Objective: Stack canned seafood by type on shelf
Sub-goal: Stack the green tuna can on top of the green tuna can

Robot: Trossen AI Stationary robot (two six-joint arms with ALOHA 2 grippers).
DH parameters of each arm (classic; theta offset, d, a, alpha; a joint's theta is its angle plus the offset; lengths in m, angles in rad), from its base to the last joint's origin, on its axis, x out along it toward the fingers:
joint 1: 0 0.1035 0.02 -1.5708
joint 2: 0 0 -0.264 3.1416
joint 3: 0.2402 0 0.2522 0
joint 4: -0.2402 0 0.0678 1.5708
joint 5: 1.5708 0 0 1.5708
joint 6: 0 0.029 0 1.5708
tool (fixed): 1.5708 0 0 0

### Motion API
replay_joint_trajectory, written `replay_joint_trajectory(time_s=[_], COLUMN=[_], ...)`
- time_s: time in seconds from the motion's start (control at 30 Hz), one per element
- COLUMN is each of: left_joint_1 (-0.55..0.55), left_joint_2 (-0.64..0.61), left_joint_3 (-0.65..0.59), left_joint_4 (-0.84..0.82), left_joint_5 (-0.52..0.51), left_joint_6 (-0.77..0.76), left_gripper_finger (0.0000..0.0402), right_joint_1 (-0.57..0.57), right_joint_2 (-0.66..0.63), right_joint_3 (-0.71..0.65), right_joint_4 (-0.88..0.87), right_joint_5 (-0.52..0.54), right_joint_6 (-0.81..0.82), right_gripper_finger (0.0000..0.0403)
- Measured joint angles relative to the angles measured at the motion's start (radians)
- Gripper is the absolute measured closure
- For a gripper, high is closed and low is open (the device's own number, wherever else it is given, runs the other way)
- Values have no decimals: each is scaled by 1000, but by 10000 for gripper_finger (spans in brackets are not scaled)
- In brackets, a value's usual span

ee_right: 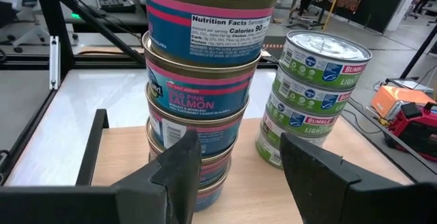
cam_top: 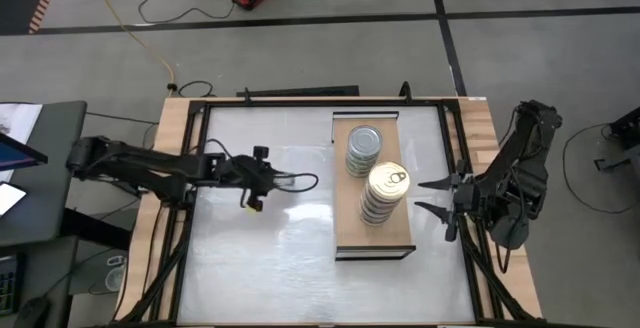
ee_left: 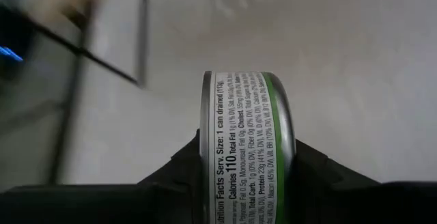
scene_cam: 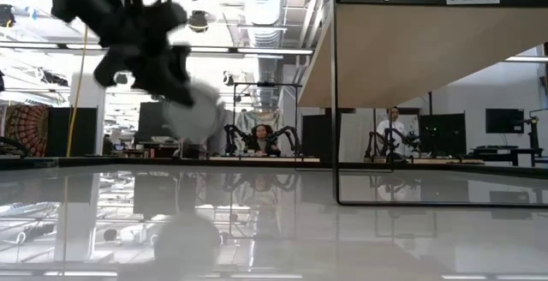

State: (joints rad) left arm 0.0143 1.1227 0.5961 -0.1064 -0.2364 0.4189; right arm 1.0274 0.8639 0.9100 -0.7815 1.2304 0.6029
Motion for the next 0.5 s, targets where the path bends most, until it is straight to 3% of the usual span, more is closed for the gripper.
replay_joint_trajectory(time_s=[0.17,0.3,0.5], left_joint_1=[-49,-64,-60], left_joint_2=[-127,-180,-131], left_joint_3=[25,23,21], left_joint_4=[92,295,608], left_joint_5=[-64,-14,102], left_joint_6=[156,308,644], left_gripper_finger=[268,264,270], right_joint_1=[0,0,-14], right_joint_2=[0,-9,-23], right_joint_3=[0,0,0], right_joint_4=[0,0,7], right_joint_5=[0,0,0], right_joint_6=[-24,-36,-35], right_gripper_finger=[177,177,177])
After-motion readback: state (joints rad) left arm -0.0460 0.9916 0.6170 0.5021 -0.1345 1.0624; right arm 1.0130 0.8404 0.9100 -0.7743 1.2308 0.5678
